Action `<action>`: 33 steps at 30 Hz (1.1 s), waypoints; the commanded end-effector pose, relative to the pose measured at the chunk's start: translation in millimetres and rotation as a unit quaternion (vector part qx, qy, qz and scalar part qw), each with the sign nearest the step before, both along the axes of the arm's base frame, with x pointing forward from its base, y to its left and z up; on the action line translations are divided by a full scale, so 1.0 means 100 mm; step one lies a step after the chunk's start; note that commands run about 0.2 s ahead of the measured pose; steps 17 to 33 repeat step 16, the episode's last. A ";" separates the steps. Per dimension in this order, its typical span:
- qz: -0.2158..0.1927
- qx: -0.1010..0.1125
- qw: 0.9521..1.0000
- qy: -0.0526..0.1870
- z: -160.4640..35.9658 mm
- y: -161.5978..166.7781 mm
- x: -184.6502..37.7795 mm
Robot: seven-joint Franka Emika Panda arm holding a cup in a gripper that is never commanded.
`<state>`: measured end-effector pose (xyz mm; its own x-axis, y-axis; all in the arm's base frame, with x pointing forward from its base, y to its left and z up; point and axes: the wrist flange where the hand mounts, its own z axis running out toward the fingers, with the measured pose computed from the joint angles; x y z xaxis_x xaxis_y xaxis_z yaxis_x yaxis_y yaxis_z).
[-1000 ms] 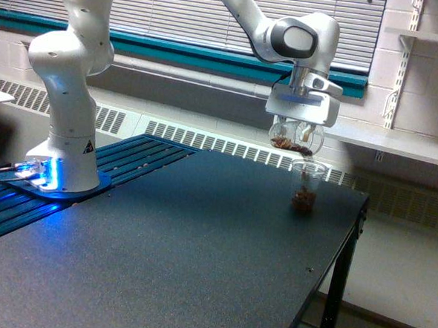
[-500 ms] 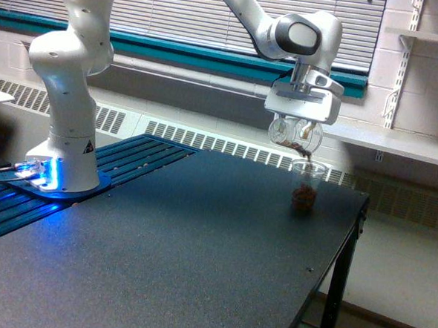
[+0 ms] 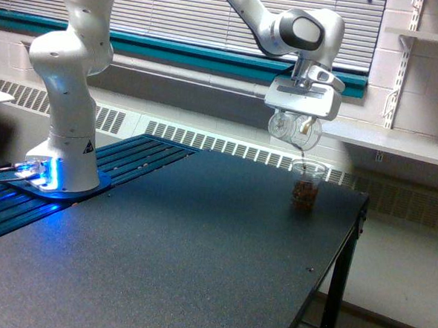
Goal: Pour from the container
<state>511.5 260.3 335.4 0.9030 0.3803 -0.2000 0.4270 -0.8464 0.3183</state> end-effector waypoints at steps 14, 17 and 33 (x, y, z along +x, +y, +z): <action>-0.011 0.014 1.000 0.006 0.05 -0.03 -0.01; -0.012 0.016 1.000 0.005 0.05 -0.05 -0.02; -0.012 0.016 1.000 0.005 0.05 -0.05 -0.02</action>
